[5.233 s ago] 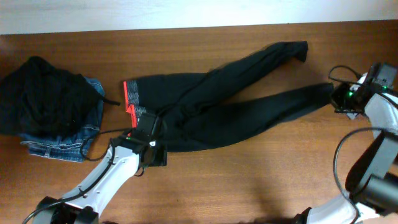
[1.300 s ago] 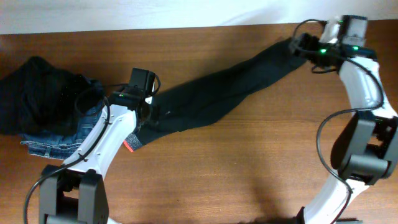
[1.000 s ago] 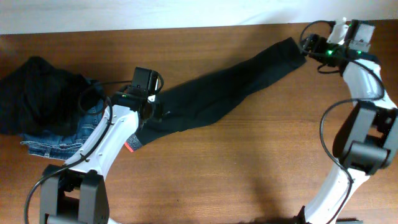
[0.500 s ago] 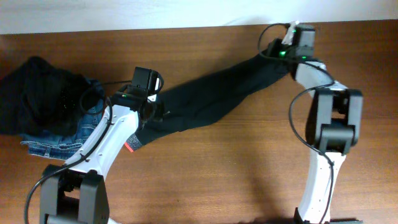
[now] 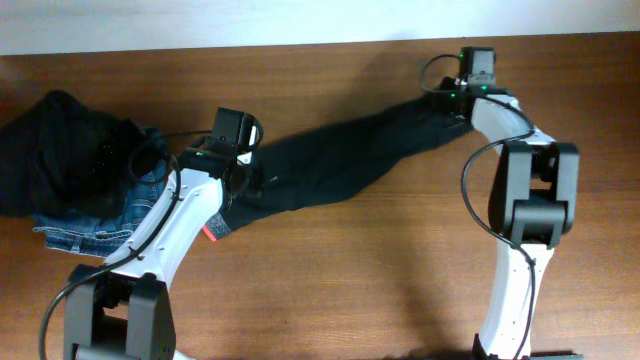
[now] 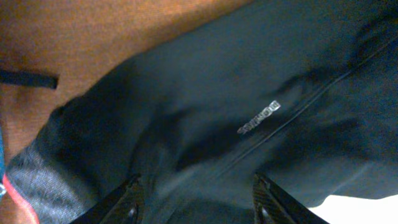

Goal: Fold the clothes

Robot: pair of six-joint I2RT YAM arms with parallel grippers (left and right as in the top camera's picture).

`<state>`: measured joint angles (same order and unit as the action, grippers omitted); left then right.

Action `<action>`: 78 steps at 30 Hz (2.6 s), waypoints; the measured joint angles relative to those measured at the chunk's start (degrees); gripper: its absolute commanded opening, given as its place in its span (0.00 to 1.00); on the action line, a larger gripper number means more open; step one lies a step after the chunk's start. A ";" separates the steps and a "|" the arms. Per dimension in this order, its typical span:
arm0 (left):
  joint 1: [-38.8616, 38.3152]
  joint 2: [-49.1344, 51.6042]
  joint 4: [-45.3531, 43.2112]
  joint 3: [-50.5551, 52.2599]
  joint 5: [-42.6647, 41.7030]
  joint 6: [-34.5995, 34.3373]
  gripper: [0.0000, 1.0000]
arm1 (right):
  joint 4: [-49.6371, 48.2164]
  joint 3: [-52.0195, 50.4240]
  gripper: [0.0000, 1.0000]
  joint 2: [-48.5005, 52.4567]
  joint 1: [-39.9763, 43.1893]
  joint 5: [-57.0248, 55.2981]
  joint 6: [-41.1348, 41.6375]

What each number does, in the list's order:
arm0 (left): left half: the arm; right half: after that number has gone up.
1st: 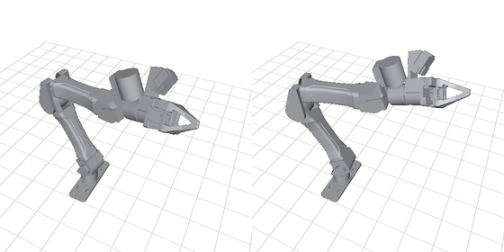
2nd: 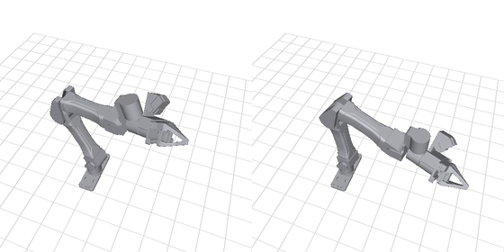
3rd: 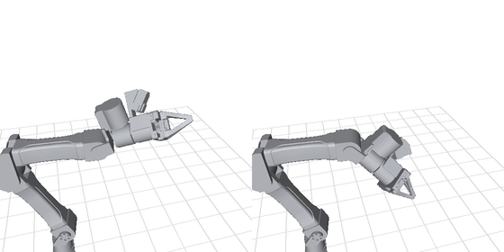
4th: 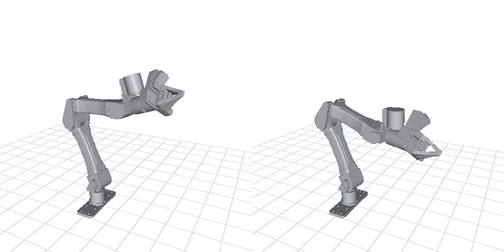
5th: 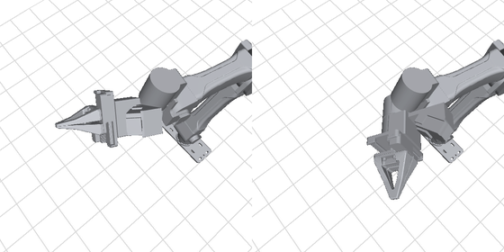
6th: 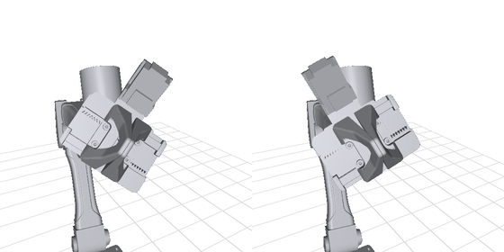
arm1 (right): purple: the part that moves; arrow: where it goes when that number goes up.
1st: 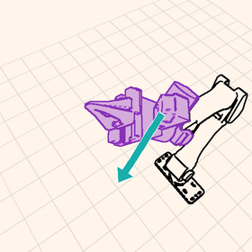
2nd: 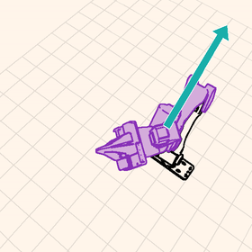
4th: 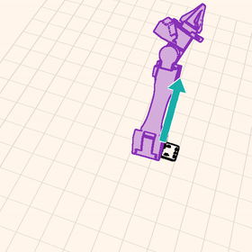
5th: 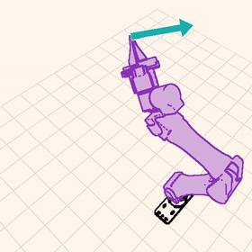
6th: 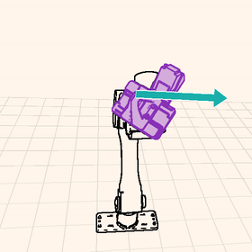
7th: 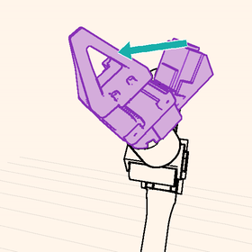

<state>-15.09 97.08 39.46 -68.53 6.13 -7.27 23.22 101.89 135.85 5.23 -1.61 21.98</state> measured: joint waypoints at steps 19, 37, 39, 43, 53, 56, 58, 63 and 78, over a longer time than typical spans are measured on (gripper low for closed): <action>0.00 0.00 -0.26 0.00 -0.20 0.02 0.65 | 18.21 -2.54 0.79 -16.24 15.26 6.47 -5.68; 0.00 0.00 0.22 0.00 -0.20 0.63 0.65 | 24.02 -2.36 0.99 -16.00 39.91 25.90 -16.31; 0.00 0.00 0.22 0.00 -0.22 0.66 0.65 | 23.21 -2.36 0.99 -12.87 39.67 28.59 -18.67; 0.00 0.00 0.22 0.00 -0.20 0.66 0.65 | 22.08 -2.36 0.99 -8.94 39.32 30.45 -21.05; 0.00 0.00 0.24 0.00 -0.24 0.66 0.65 | 21.55 -2.36 0.94 -4.52 37.59 37.75 -26.34; 0.00 0.00 0.24 0.00 -0.28 0.66 0.65 | 21.55 -2.36 0.72 -4.26 35.56 38.56 -26.67; 0.00 0.00 0.24 0.00 -0.37 0.66 0.65 | 21.62 -2.36 0.52 -3.96 34.07 38.53 -26.69; 0.00 0.00 0.90 0.00 -0.37 0.66 0.65 | 22.34 -2.38 0.04 -3.10 32.22 37.97 -25.92; 0.00 -8.22 5.95 -8.00 -0.37 1.73 0.64 | 25.66 -2.84 0.04 -29.40 31.58 30.73 -18.99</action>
<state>-15.09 88.86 45.41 -76.53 5.76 -5.54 48.88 99.04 106.45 36.82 29.12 2.98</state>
